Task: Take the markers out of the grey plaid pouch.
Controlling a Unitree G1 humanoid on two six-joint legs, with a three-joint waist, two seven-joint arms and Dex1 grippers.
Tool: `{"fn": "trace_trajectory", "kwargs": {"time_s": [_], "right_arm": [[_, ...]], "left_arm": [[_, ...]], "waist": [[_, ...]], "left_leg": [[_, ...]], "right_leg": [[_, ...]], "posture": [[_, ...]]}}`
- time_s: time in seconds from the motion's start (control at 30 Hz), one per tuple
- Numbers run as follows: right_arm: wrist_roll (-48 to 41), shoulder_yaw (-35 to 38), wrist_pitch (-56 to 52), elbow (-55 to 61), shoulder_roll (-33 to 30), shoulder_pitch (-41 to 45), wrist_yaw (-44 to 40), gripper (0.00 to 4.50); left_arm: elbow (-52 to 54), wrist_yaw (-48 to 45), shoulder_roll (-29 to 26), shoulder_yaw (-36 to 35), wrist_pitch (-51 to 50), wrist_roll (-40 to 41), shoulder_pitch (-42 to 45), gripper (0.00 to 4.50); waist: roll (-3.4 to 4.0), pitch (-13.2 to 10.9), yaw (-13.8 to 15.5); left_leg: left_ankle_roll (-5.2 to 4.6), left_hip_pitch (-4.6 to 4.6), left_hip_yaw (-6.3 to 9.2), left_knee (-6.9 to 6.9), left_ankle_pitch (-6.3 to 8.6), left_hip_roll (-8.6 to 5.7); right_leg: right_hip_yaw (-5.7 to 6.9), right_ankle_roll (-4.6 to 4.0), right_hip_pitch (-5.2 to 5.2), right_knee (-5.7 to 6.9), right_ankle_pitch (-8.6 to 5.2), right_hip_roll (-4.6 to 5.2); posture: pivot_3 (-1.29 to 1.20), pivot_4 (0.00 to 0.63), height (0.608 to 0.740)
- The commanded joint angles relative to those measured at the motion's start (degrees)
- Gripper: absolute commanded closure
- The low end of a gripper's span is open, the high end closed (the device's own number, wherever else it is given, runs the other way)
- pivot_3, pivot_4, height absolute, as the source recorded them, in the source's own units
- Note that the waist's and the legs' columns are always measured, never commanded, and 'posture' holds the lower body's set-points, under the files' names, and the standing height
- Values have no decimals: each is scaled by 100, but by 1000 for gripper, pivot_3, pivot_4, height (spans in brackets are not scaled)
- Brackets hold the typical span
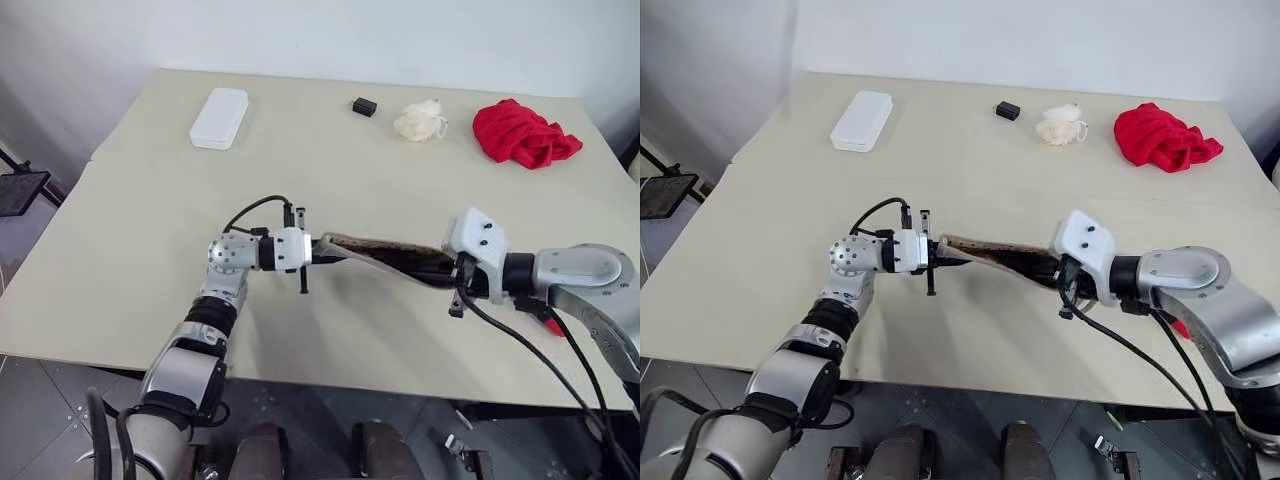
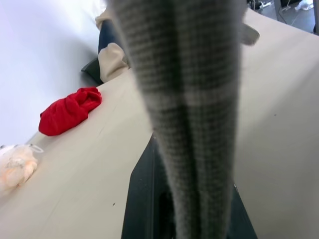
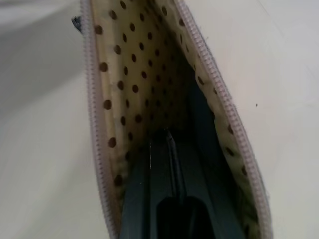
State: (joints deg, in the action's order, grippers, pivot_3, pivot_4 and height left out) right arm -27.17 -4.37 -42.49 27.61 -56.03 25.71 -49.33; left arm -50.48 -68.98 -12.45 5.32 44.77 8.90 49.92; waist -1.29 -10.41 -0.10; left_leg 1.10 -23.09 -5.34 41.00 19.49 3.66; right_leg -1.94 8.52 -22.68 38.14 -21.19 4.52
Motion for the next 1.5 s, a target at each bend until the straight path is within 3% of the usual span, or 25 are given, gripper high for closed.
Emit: {"fn": "trace_trajectory", "kwargs": {"time_s": [0.03, 0.07, 0.17, 0.5, 0.6, 0.8, 0.93, 1.03, 1.13, 1.37, 1.5], "right_arm": [[659, -289, 243, -16, -76, 238, 130, 4468], [821, -377, 312, -45, -34, 285, 167, 4468], [1144, -582, 335, -45, 129, 357, 329, 3906], [2039, -1046, 769, 228, 403, 90, 547, 751], [2334, -1184, 888, 120, 544, 144, 645, 81], [2840, -1416, 855, -204, 921, 340, 813, 81], [3087, -1499, 287, -694, 1650, 673, 1245, 81], [2739, -1076, -485, -571, 2366, 661, 1552, 81], [2919, -1189, -501, -372, 2180, 543, 1425, 733], [3679, -1535, 159, -601, 1888, 558, 1746, 2941], [3819, -1578, 314, -661, 1923, 514, 1714, 2941]], "left_arm": [[136, -73, 15, 3, 202, 102, 70, 4500], [140, -71, 20, 8, 217, 100, 66, 4500], [154, -33, 27, 23, 345, 63, 48, 4500], [193, 4, 61, 90, 439, 28, -44, 4500], [206, -5, 71, 105, 391, 60, -51, 4500], [206, -32, 113, 121, 329, 82, -36, 4500], [166, 10, 172, 93, 230, 101, 37, 4500], [217, -3, 178, 101, 184, 89, 5, 4500], [231, -22, 144, 69, 148, 95, -15, 4500], [191, -28, 120, 38, 101, 100, -10, 4500], [161, -27, 131, 9, 61, 116, 28, 4500]], "waist": [[0, 0, -16], [0, 0, -18], [0, 0, -12], [0, 0, -6], [0, 0, -14], [0, 0, -16], [0, 0, -25], [0, 0, -29], [1, 1, -12], [1, 0, -16], [1, 0, -38]], "left_leg": [[0, 0, -1, 0, 0, 1], [0, 0, -1, -1, 0, 1], [0, 1, -2, -2, 0, 1], [0, -2, -4, -2, 0, 1], [0, -2, -9, -1, 0, 0], [0, -2, -14, -1, 0, 1], [0, -1, -15, -1, 0, 2], [1, -2, -16, -1, -1, 2], [1, -2, -15, -3, -1, 2], [0, -8, -17, -3, 0, -4], [0, -8, -19, -5, 0, -2]], "right_leg": [[0, 0, -1, 0, 0, 0], [0, 0, -2, 0, 0, 0], [0, -1, -4, 1, 0, -1], [3, -1, -2, -5, 1, 0], [3, -1, -2, -4, 1, 0], [3, -1, -3, -5, 1, -2], [5, -3, -3, -2, 2, -2], [7, -3, -6, 4, 2, -2], [8, -4, -7, 21, 3, -1], [13, -1, -3, -8, 5, 1], [13, -1, -7, -7, 5, 0]], "posture": [[0, 150, 740], [0, 150, 740], [0, 150, 740], [0, 150, 740], [0, 150, 740], [0, 150, 740], [0, 150, 740], [0, 150, 740], [0, 150, 740], [0, 150, 740], [0, 150, 740]]}}
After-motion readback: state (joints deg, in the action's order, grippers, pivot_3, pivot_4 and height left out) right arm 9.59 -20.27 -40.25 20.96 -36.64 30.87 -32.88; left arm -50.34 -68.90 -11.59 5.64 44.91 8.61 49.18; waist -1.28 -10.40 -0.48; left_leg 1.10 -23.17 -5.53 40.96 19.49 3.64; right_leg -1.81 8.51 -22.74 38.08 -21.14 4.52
